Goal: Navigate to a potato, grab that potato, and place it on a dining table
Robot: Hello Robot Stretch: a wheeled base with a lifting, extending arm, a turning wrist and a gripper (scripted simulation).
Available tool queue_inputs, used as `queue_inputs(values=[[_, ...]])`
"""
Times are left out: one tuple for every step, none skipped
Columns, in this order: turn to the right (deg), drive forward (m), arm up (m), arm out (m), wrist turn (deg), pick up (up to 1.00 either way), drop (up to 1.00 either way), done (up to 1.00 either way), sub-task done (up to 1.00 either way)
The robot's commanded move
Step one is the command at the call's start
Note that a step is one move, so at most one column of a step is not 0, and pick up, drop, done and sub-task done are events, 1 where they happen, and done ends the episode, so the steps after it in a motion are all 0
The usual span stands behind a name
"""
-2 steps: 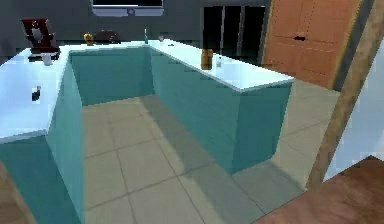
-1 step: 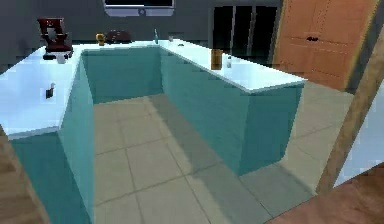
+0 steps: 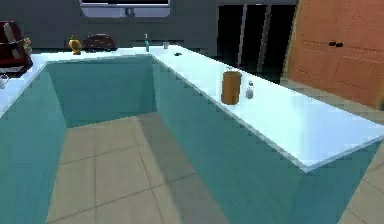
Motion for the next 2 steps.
queue_inputs(values=[[-45.0,0.00,0.00,0.00,0.0,0.00,0.00,0.00,0.00],[0.0,0.80,0.00,0.00,0.0,0.00,0.00,0.00,0.00]])
